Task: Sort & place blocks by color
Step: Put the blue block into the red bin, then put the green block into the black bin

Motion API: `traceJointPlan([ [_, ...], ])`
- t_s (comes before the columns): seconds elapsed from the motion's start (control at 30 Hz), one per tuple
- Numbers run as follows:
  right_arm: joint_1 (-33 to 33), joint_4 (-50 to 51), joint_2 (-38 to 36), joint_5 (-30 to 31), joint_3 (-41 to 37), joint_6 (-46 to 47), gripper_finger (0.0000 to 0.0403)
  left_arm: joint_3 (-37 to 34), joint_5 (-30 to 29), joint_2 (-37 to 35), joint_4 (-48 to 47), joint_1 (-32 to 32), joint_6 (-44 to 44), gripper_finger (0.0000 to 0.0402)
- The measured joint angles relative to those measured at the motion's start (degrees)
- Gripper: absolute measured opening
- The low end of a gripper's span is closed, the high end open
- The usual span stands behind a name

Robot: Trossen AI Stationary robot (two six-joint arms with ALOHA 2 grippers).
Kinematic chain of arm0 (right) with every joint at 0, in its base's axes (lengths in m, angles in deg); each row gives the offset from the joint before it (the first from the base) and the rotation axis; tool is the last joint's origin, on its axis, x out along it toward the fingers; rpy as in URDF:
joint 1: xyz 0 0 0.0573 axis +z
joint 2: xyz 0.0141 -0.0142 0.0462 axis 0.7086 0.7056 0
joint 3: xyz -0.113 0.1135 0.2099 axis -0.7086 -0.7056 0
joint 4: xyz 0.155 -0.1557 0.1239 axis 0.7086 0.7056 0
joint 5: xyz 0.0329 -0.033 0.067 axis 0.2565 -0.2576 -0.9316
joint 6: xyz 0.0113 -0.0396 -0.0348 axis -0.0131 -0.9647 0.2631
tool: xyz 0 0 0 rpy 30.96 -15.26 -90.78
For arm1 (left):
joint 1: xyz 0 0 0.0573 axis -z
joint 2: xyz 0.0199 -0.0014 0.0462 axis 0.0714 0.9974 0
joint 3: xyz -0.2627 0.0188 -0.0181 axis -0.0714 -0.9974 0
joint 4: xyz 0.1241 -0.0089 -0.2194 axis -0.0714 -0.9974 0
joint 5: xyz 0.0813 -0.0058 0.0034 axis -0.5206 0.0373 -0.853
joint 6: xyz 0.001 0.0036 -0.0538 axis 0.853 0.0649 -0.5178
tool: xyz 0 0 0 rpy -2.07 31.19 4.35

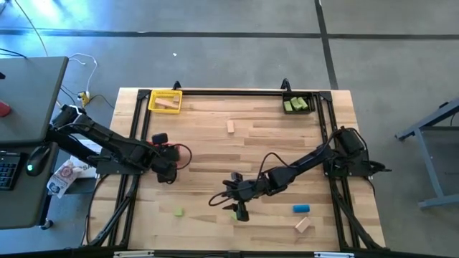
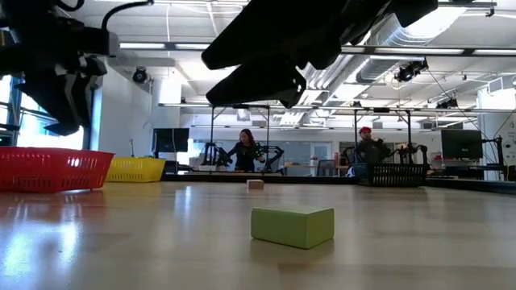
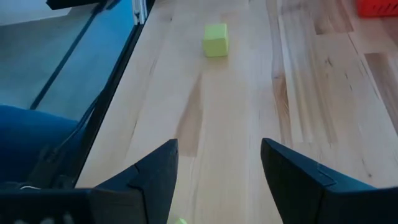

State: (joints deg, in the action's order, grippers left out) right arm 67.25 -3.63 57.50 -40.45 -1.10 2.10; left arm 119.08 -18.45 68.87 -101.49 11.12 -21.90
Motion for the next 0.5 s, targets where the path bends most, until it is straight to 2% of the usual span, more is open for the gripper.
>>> traceJointPlan([
  [0.37, 0.1, 2.5, 0.0, -0.2, 0.0, -0.1, 0.0215, 0.1, -0.7, 0.5, -0.8, -4.5, -1.7, 0.0176],
  [0.5, 0.1, 4.1, 0.0, -3.3, 0.0, -2.6, 0.0215, 0.1, -0.8, 0.5, -0.7, -6.5, -2.7, 0.0187],
])
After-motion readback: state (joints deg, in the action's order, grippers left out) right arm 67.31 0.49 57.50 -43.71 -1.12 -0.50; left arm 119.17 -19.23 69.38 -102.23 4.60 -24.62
